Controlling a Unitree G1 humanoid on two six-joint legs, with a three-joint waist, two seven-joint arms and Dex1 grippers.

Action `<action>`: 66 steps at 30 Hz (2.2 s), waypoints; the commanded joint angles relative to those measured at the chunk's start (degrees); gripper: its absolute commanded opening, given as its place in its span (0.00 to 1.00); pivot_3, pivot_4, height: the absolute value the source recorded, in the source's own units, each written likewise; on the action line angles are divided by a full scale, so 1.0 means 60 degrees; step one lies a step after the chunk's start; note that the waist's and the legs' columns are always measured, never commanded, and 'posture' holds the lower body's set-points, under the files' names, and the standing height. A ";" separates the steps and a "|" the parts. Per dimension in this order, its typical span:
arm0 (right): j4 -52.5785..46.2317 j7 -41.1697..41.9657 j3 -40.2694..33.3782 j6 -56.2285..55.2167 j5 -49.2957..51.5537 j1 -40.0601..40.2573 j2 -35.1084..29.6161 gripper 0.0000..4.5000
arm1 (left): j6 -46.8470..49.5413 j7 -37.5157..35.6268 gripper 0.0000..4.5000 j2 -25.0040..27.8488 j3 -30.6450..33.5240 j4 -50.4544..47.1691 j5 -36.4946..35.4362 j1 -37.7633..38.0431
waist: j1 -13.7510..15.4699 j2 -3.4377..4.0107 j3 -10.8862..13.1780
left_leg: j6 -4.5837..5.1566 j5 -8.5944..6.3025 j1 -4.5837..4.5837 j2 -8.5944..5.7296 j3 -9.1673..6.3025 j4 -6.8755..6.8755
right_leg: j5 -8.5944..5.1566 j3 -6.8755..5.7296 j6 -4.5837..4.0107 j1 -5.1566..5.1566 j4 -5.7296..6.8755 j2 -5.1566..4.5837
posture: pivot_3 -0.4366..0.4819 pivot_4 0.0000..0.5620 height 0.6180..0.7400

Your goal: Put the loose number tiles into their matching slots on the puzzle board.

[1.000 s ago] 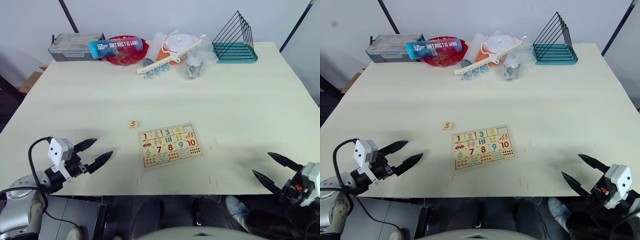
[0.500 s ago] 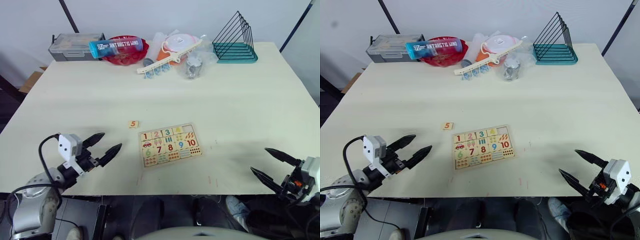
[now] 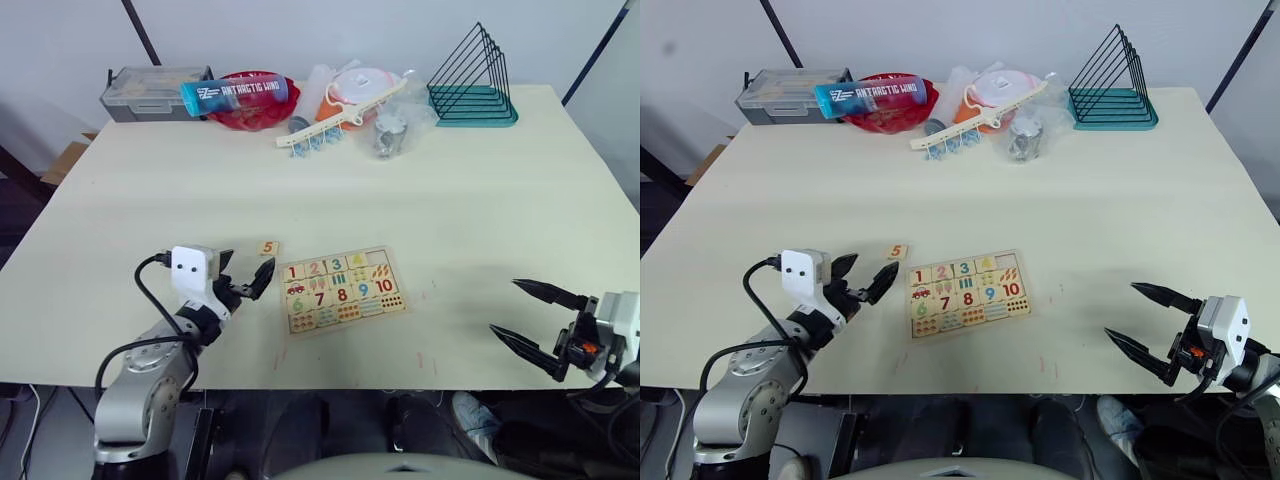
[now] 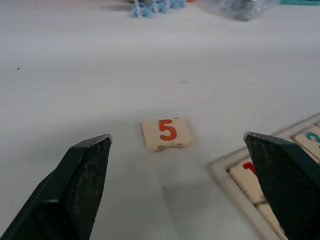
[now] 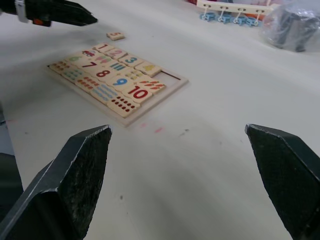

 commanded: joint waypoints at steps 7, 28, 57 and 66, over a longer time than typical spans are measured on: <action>-0.0319 0.0321 0.0035 -0.0023 0.0218 -0.0297 -0.0154 1.00 | 0.0963 0.1462 1.00 -0.0655 -0.1075 0.0026 0.1056 -0.1246 | 0.0017 -0.0001 0.0000 | 0.0000 0.0000 -0.0003 -0.0007 -0.0003 0.0007 | 0.0001 -0.0004 0.0000 0.0004 0.0000 0.0001 | 0.48 0.27 1.00; -0.0135 0.0671 -0.0084 0.0023 0.0178 -0.0412 -0.0345 1.00 | 0.3408 0.2623 1.00 -0.1357 -0.1433 0.0986 0.2065 -0.2869 | 0.0009 -0.0001 0.0000 | -0.0002 0.0001 -0.0001 -0.0010 -0.0008 0.0008 | 0.0000 -0.0005 0.0001 0.0008 0.0000 0.0003 | 0.48 0.27 1.00; -0.0062 0.0958 0.0706 -0.0015 0.0024 -0.1217 -0.0373 1.00 | 0.4547 0.1887 0.34 -0.0615 0.0445 -0.2275 0.1928 -0.0632 | 0.0014 0.0013 -0.0008 | -0.0002 0.0000 -0.0001 -0.0007 -0.0010 0.0006 | -0.0001 -0.0003 -0.0001 0.0007 -0.0004 -0.0002 | 0.48 0.27 1.00; -0.0212 0.0957 0.0921 -0.0006 -0.0003 -0.1310 -0.0386 1.00 | 0.4816 0.1983 0.34 -0.1476 0.0664 -0.2846 0.1730 0.0149 | 0.0016 0.0012 -0.0008 | -0.0002 0.0000 -0.0003 -0.0006 -0.0011 0.0006 | -0.0001 -0.0006 -0.0002 0.0008 -0.0006 -0.0002 | 0.48 0.27 1.00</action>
